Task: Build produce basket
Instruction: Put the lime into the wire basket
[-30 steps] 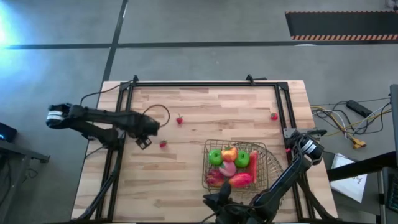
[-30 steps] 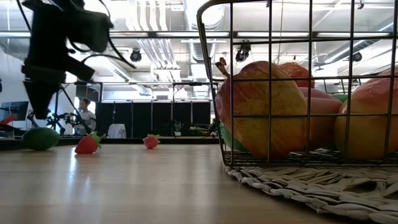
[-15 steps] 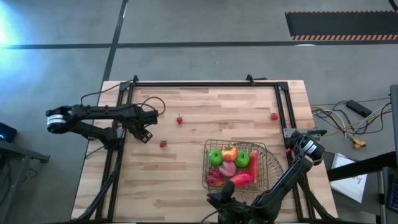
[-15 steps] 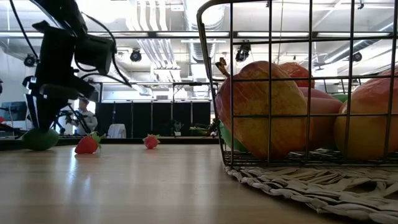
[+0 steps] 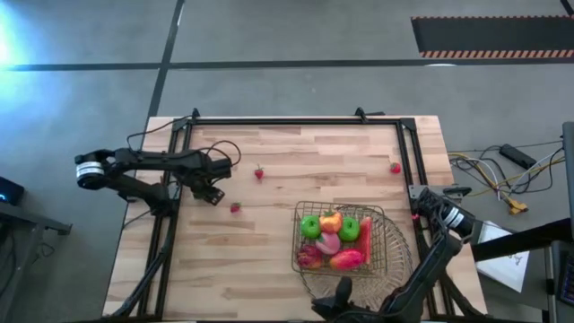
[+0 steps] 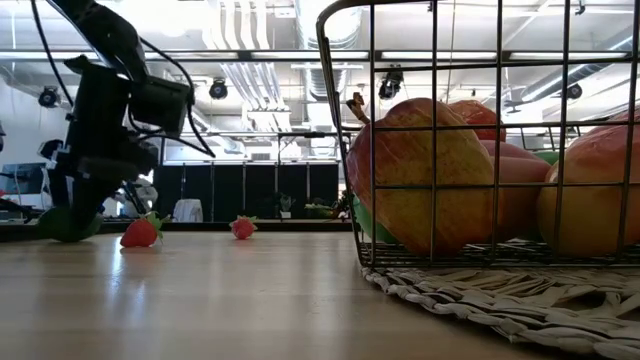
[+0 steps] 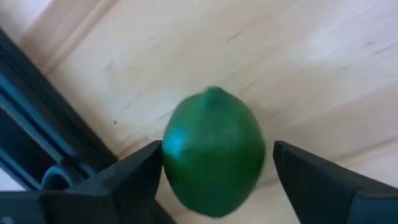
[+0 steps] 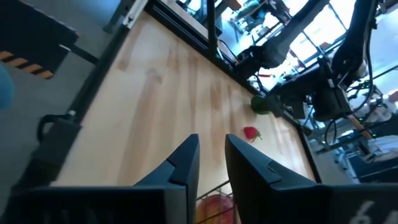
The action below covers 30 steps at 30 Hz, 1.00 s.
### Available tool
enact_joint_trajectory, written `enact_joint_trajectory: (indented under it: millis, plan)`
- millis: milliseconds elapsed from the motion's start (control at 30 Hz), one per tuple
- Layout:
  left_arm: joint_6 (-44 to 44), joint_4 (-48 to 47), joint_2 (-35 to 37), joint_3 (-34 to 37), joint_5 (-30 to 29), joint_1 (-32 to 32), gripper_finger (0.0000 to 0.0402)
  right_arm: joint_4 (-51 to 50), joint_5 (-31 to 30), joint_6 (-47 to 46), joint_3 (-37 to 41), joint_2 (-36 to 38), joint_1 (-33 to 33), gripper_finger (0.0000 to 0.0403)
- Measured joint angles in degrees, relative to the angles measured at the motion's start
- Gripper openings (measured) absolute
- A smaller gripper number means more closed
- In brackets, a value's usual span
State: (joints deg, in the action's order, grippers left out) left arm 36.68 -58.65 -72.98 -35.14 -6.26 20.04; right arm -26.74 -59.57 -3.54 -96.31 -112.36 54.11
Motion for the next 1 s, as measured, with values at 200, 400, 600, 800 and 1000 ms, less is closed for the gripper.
enact_joint_trajectory:
  millis: [200, 400, 600, 800, 1000]
  plan:
    - [-1.1, 0.0, -4.3, 0.0, -0.1, -0.1, 0.0228, 0.0, -0.5, -2.7, 0.0, 0.0, 1.7, 0.0068]
    - [-2.8, -0.1, -5.2, -1.3, -0.2, -1.0, 0.0189, 0.0, -0.5, -5.2, 0.0, 0.0, 2.9, 0.0065]
    - [-2.7, 0.6, -0.4, -6.4, 0.1, -6.7, 0.0189, -0.6, -0.6, -8.3, 0.0, 0.0, 3.7, 0.0063]
    - [-2.9, 13.9, 4.9, -9.6, 0.1, -18.4, 0.0192, -3.5, -2.8, -15.8, 0.0, 0.0, 4.6, 0.0054]
    - [-9.5, 42.7, 4.4, -9.5, 0.1, -31.9, 0.0195, -7.7, -3.0, -26.6, 0.2, 0.0, 4.9, 0.0052]
